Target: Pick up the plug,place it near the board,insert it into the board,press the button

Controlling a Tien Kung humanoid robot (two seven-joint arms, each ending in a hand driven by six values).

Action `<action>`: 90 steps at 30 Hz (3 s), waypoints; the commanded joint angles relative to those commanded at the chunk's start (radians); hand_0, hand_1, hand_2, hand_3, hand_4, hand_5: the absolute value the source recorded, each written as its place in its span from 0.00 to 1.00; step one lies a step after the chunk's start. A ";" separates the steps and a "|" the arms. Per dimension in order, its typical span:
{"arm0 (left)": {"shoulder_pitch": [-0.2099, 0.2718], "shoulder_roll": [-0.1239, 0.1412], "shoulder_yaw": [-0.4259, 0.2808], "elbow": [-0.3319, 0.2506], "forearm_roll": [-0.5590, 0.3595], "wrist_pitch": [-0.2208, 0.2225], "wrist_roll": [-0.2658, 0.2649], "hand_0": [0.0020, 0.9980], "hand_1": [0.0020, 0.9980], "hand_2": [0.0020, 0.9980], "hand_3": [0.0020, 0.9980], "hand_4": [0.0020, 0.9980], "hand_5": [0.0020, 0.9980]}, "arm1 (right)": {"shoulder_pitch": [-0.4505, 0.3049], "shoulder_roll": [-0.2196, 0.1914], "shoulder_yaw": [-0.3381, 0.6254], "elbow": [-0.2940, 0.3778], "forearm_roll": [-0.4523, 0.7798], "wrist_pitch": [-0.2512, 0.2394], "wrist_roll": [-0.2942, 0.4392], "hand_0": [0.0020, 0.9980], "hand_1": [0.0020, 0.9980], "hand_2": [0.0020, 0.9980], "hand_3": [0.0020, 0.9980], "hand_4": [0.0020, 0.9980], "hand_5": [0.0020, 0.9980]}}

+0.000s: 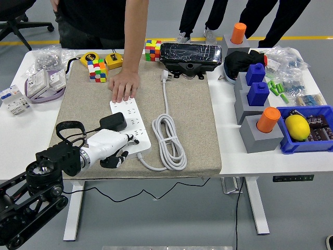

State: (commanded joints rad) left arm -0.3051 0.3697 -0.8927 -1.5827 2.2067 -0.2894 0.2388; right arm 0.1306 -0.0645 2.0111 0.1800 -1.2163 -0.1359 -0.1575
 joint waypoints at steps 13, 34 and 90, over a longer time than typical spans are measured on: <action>0.031 -0.053 -0.138 -0.060 -0.013 0.200 -0.089 0.31 0.24 0.38 0.80 0.93 0.09 | -0.001 0.002 0.004 0.000 -0.005 0.000 0.004 0.79 0.69 0.71 0.76 1.00 1.00; -0.013 -0.168 -0.257 0.231 -0.003 0.132 -0.078 1.00 1.00 1.00 1.00 1.00 0.52 | -0.002 0.003 0.006 0.000 -0.012 -0.005 -0.001 0.79 0.69 0.71 0.76 1.00 1.00; -0.073 -0.222 -0.211 0.450 0.062 0.282 -0.076 0.30 0.33 0.46 0.52 0.88 0.00 | 0.003 -0.002 -0.012 0.000 0.004 0.001 0.002 0.79 0.69 0.71 0.76 1.00 1.00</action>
State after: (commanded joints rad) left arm -0.3781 0.1481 -1.1041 -1.1327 2.2689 -0.0078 0.1625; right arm 0.1331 -0.0665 1.9995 0.1800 -1.2126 -0.1346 -0.1556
